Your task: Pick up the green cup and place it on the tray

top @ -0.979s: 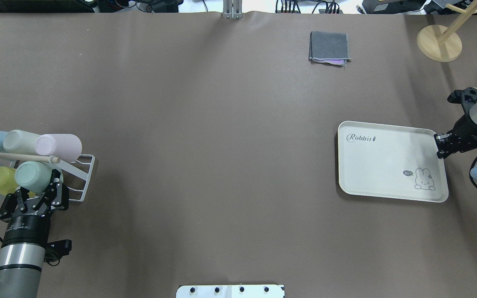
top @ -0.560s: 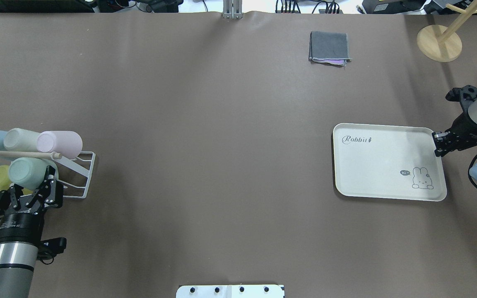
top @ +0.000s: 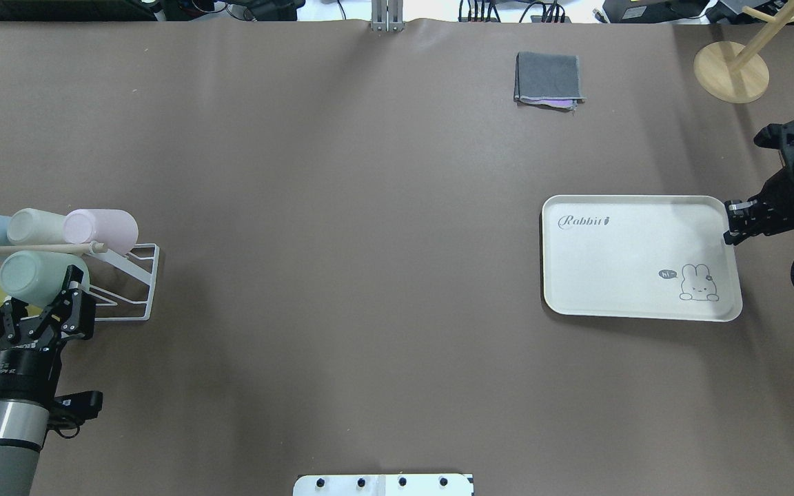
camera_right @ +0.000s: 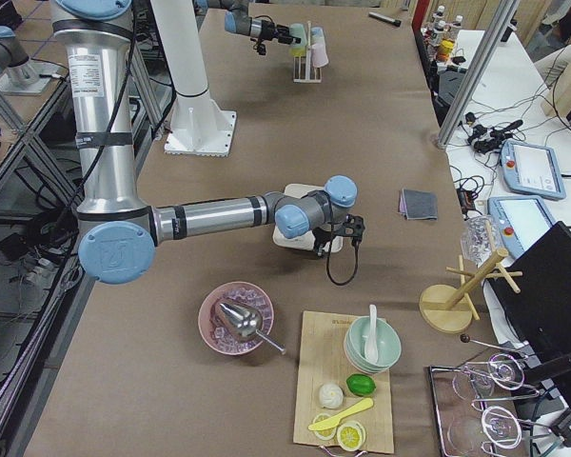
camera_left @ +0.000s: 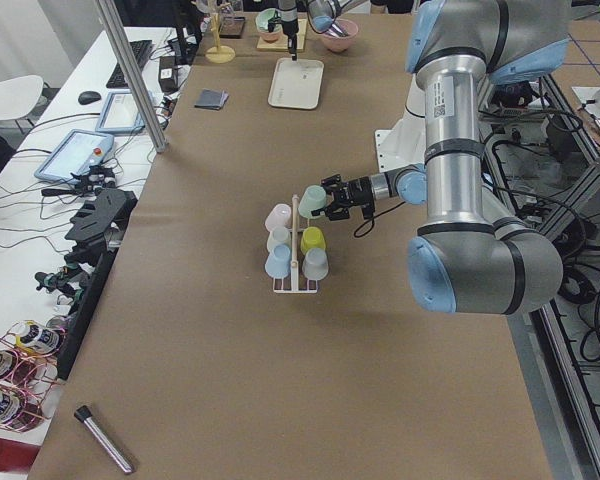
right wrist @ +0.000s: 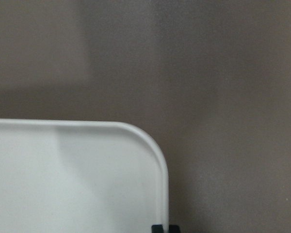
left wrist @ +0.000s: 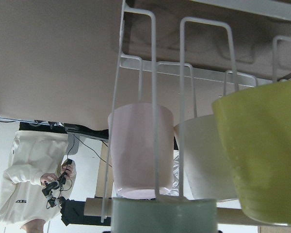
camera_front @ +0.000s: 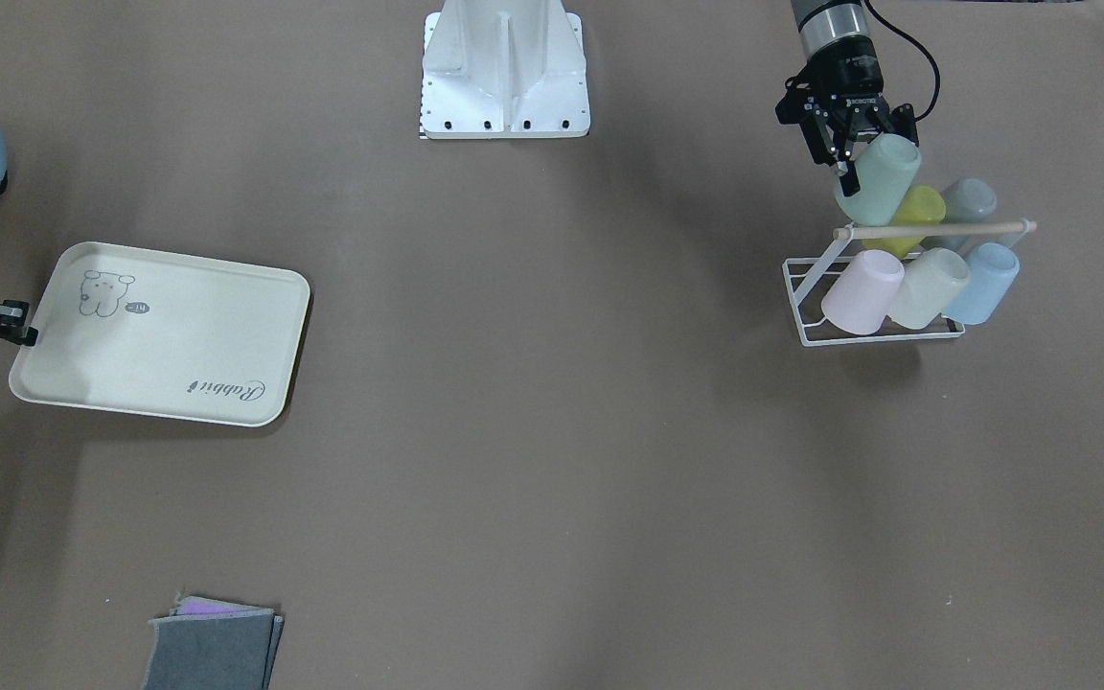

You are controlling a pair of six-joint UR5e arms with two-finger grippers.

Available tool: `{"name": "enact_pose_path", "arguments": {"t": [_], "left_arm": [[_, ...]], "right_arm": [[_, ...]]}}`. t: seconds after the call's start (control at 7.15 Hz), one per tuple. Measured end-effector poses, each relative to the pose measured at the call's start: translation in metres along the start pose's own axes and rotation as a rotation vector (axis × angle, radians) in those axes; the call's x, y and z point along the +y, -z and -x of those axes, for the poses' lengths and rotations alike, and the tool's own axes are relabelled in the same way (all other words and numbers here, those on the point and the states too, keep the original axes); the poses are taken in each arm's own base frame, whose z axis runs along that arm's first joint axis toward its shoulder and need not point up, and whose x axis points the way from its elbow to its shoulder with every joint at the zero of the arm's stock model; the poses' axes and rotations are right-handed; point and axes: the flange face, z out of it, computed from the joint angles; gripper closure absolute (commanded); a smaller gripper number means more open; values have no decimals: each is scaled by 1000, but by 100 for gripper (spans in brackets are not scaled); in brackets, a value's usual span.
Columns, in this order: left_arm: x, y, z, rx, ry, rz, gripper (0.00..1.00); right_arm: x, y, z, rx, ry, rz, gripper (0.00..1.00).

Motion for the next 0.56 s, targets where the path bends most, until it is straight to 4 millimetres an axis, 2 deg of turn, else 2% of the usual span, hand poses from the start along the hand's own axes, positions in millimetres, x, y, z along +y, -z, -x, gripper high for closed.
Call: {"name": "enact_pose_path", "arguments": {"t": [0.28,0.56], "left_arm": [[25,4,-4,-3,5,2,78],[52,5,3,-25,29,36,83]], "right_arm": [[-1,21,2,-47,-4,-9,100],[4,39,18,-80,-7,-27,100]]}}
